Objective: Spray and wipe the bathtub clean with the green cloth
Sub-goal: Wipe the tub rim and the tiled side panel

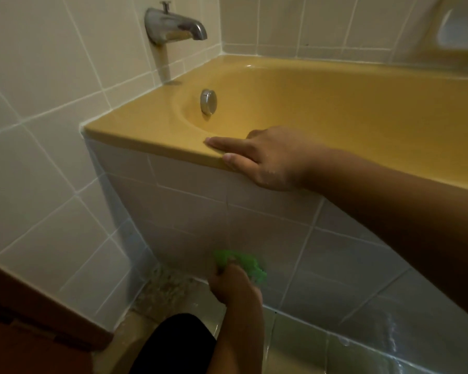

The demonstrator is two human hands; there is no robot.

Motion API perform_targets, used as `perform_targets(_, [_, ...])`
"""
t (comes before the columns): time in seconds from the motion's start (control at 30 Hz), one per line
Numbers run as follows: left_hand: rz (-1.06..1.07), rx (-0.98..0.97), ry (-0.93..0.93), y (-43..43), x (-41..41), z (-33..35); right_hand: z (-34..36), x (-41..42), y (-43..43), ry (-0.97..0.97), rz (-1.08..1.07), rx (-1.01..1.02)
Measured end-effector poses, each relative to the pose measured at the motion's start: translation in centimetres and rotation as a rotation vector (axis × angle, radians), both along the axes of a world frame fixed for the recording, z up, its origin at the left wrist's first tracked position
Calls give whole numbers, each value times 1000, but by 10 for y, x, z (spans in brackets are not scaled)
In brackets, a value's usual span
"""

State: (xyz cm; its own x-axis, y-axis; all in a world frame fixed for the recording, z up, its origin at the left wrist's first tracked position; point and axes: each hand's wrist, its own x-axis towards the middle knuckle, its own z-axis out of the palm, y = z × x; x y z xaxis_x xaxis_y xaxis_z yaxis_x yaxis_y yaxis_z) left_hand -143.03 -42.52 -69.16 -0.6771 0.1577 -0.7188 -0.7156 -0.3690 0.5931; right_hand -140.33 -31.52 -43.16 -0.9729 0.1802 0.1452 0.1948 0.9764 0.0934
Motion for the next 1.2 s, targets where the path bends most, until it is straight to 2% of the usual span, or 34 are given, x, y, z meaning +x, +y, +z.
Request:
perform_targets(0.1, [26, 35, 298, -3, 15, 39, -2, 17, 6, -8, 1, -3])
perform_targets(0.23, [-18, 2, 555, -12, 28, 90, -2, 40, 13, -21, -24, -57])
perform_targets(0.43, [-104, 174, 752, -20, 41, 149, 3, 64, 11, -60, -46, -138])
perform_targets(0.57, [-257, 246, 826, -37, 40, 164, 6, 79, 2, -81, -46, -163])
perform_targets(0.73, [-574, 302, 893, -57, 16, 164, 6, 89, -10, -81, 39, -104])
perform_targets(0.83, [-776, 351, 870, -63, -3, 170, 2, 94, -18, -50, 52, -67])
perform_targets(0.93, [-883, 388, 818, -68, -17, 174, -6, 99, -28, 87, 50, -141])
perform_targets(1.07, [-865, 401, 754, -73, -17, 172, -19, 102, -42, 305, -4, -236])
perform_targets(1.13, [-812, 421, 707, -77, -18, 167, -33, 105, -53, 453, -116, -270])
perform_targets(1.2, [-849, 437, 743, -82, -22, 162, -54, 109, -68, 608, -284, -213])
